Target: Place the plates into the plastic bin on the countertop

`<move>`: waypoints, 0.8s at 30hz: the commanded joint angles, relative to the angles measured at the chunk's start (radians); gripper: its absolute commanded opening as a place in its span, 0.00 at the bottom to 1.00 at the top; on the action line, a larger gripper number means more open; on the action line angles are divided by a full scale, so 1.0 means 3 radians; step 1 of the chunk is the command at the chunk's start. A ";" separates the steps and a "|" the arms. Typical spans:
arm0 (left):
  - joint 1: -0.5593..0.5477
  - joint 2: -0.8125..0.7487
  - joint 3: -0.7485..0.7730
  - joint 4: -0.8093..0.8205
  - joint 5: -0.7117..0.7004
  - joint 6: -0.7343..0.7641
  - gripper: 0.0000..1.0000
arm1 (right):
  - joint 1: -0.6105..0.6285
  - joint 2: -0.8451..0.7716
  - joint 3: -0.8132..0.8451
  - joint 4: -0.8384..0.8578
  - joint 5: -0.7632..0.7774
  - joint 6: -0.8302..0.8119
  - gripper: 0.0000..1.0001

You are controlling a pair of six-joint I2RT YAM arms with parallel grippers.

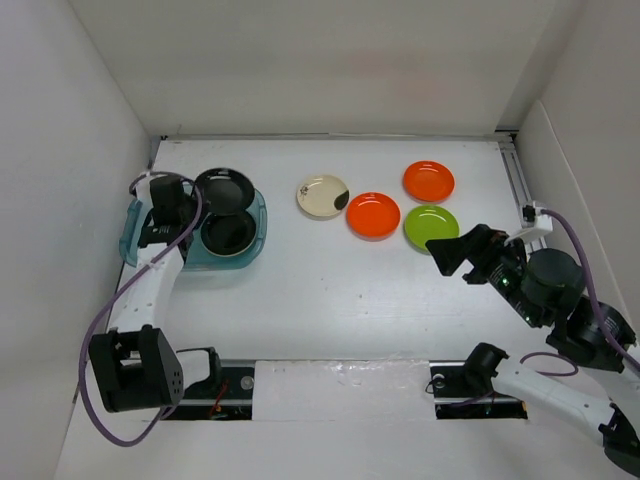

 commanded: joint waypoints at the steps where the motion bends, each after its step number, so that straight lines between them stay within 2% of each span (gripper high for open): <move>1: 0.0098 0.0004 -0.0087 -0.0193 -0.0283 -0.0157 0.00 | -0.0007 0.0032 -0.0026 0.0285 -0.0079 -0.0087 0.99; 4: 0.0098 0.0141 -0.0087 -0.0270 -0.0540 -0.0310 0.00 | -0.0007 0.0068 -0.0026 0.0351 -0.0145 -0.0087 0.99; 8: 0.0098 0.0183 -0.0168 -0.0204 -0.0572 -0.0351 0.00 | -0.0007 0.0099 -0.0026 0.0352 -0.0176 -0.0118 0.99; 9: 0.0098 0.0183 -0.0168 -0.0204 -0.0541 -0.0351 0.08 | -0.0007 0.0099 -0.0026 0.0352 -0.0176 -0.0118 0.99; 11: 0.0098 0.0112 -0.0199 -0.0204 -0.0541 -0.0351 0.37 | -0.0007 0.0068 -0.0026 0.0316 -0.0176 -0.0118 0.99; 12: 0.0098 0.0071 -0.0199 -0.0204 -0.0541 -0.0351 0.71 | -0.0007 0.0068 -0.0026 0.0316 -0.0146 -0.0118 0.99; 14: 0.0098 -0.0072 -0.0199 -0.0204 -0.0541 -0.0351 0.94 | -0.0007 0.0068 -0.0026 0.0316 -0.0145 -0.0118 0.99; 15: 0.0098 -0.0123 -0.0169 -0.0138 -0.0455 -0.0316 1.00 | -0.0007 0.0068 -0.0056 0.0316 -0.0115 -0.0118 0.99; 18: -0.0081 -0.0236 -0.0031 0.0041 -0.0210 -0.0076 1.00 | -0.0007 0.0068 -0.0057 0.0316 -0.0115 -0.0118 0.99; 21: -0.0469 -0.0166 0.0168 0.0363 0.0148 0.0144 1.00 | -0.0007 0.0103 -0.0057 0.0377 -0.0115 -0.0118 0.99; 22: -0.0834 -0.0084 0.0321 0.0430 0.0296 0.0205 1.00 | -0.0007 0.0134 -0.0057 0.0377 -0.0074 -0.0148 0.99; 24: -0.1306 0.0141 0.0546 0.0431 0.0201 0.0338 1.00 | -0.0007 0.0165 -0.0057 0.0377 0.0013 -0.0149 0.99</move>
